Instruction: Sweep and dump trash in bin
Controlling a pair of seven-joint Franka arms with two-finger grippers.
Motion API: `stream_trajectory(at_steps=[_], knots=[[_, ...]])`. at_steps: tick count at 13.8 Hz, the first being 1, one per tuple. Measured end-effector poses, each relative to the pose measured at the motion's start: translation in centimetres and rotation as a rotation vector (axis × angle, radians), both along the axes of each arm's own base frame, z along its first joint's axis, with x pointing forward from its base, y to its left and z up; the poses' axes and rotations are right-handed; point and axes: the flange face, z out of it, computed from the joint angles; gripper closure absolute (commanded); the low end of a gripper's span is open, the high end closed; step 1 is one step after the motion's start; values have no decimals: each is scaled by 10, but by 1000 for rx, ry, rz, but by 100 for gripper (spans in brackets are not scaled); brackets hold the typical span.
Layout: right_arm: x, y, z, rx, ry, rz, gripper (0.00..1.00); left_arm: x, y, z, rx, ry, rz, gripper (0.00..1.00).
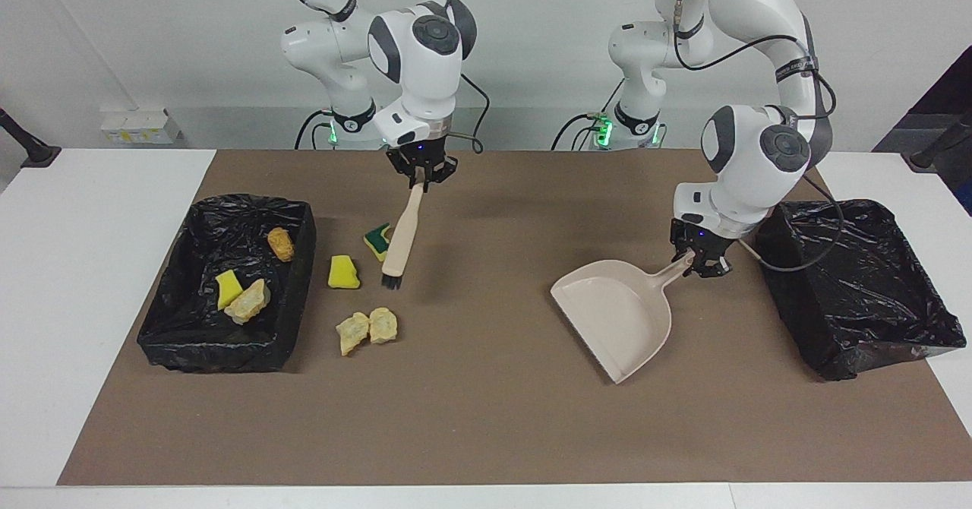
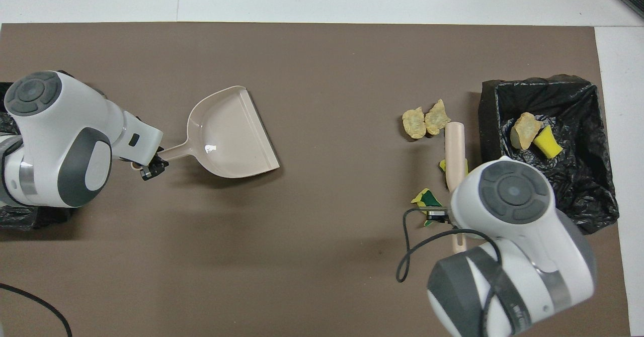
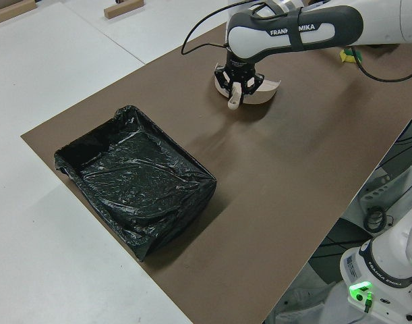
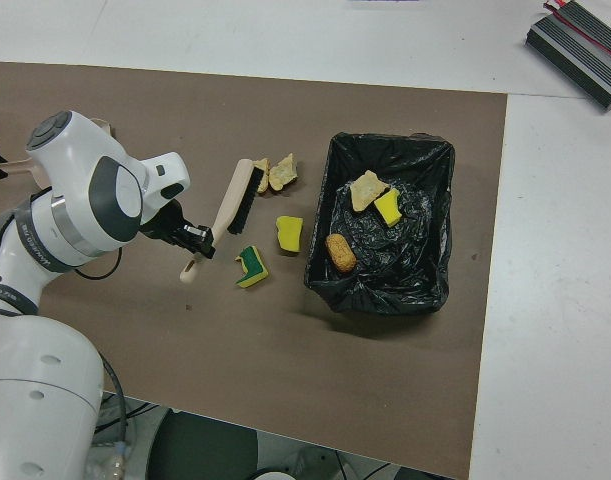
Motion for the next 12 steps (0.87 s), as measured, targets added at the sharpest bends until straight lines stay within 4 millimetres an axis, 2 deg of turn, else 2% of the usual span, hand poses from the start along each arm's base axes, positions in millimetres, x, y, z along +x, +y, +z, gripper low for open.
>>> stream_trajectory(at_steps=[2, 3, 6, 9, 12], knots=[[-8, -38, -8, 12, 30, 69, 100, -3, -13, -1, 0, 2, -24, 100], [-11, -50, -12, 17, 48, 101, 100, -6, -21, -1, 1, 3, -38, 100], [-19, -59, -30, 13, 71, 133, 100, -16, -45, -3, 3, 8, -82, 100], [-21, -72, -42, -30, 71, 142, 100, -36, -78, -4, 19, 13, -154, 100], [-22, -82, -52, -43, 78, 135, 100, -53, -96, -5, 31, 17, -185, 100]])
